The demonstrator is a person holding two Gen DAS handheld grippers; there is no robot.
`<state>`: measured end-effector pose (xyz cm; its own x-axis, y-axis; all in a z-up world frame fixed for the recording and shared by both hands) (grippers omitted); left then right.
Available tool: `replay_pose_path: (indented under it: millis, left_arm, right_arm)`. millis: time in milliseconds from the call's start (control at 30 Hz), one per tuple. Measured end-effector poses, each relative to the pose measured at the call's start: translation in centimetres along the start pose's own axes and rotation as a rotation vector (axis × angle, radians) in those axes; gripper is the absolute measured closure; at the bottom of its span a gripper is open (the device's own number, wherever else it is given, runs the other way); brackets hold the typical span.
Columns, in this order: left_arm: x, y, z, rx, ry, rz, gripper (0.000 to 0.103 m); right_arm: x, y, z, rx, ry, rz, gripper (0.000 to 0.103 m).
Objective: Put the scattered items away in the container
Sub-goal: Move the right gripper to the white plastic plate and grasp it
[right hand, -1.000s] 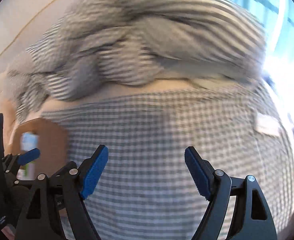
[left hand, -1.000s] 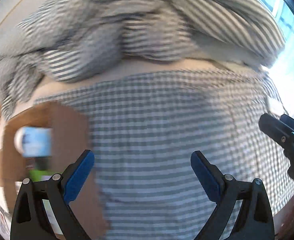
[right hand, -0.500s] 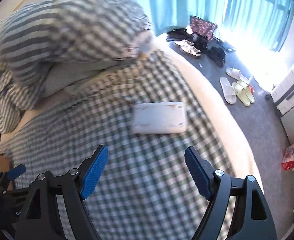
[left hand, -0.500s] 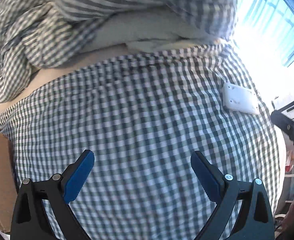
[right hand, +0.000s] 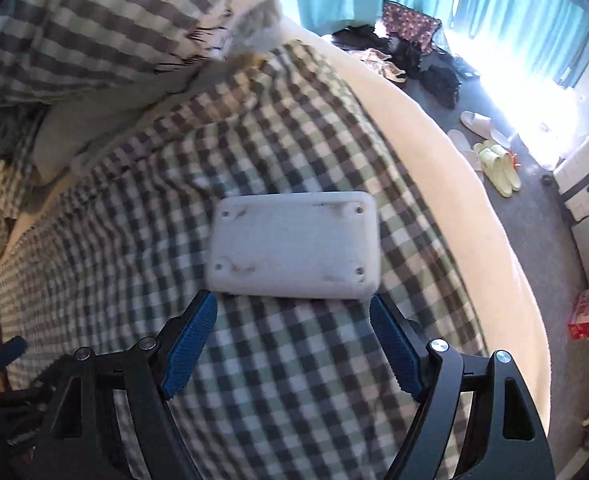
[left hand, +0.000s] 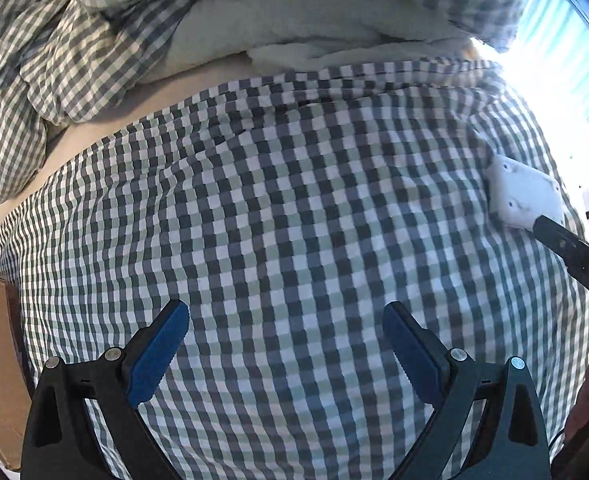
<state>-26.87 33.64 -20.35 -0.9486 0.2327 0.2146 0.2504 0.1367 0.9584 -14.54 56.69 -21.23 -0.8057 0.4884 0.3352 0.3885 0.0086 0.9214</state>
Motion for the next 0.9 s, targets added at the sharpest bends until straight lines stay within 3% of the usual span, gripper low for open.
replay_pose_path:
  millis: [167, 467, 500, 600, 733, 900]
  left_arm:
    - [0.4, -1.0, -0.5, 0.002, 0.020, -0.014, 0.003]
    - [0.4, -2.7, -0.4, 0.008, 0.036, -0.052, 0.003]
    - [0.4, -2.7, -0.5, 0.008, 0.038, -0.053, 0.003]
    - [0.3, -2.6, -0.8, 0.008, 0.051, -0.052, 0.003]
    - [0.2, -2.2, -1.3, 0.006, 0.069, -0.045, 0.003]
    - [-0.5, -2.0, -2.3, 0.010, 0.074, -0.045, 0.003]
  right_arm:
    - [0.2, -1.1, 2.4, 0.021, -0.067, -0.032, 0.024]
    - [0.8, -2.2, 1.4, 0.084, -0.069, -0.036, 0.021]
    - [0.8, -2.0, 1.3, 0.086, -0.065, -0.032, 0.024]
    - [0.6, -1.3, 0.7, 0.119, -0.051, -0.034, 0.045]
    - [-0.2, 0.4, -1.7, 0.213, -0.003, -0.019, 0.068]
    - [-0.5, -0.7, -3.1, 0.317, -0.045, -0.022, 0.068]
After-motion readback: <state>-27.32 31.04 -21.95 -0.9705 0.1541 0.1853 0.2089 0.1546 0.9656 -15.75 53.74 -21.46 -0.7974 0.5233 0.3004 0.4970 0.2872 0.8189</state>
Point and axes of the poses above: each gripper's, at about its wrist camera, not at the fingertips, and y roughly against the way its jaws point, z to its right, x to its top, the point moved 5 cm from there along -y, roughly the way its jaws point, and after that the axes turned 6 degrees about x, right-handed, at the moved point
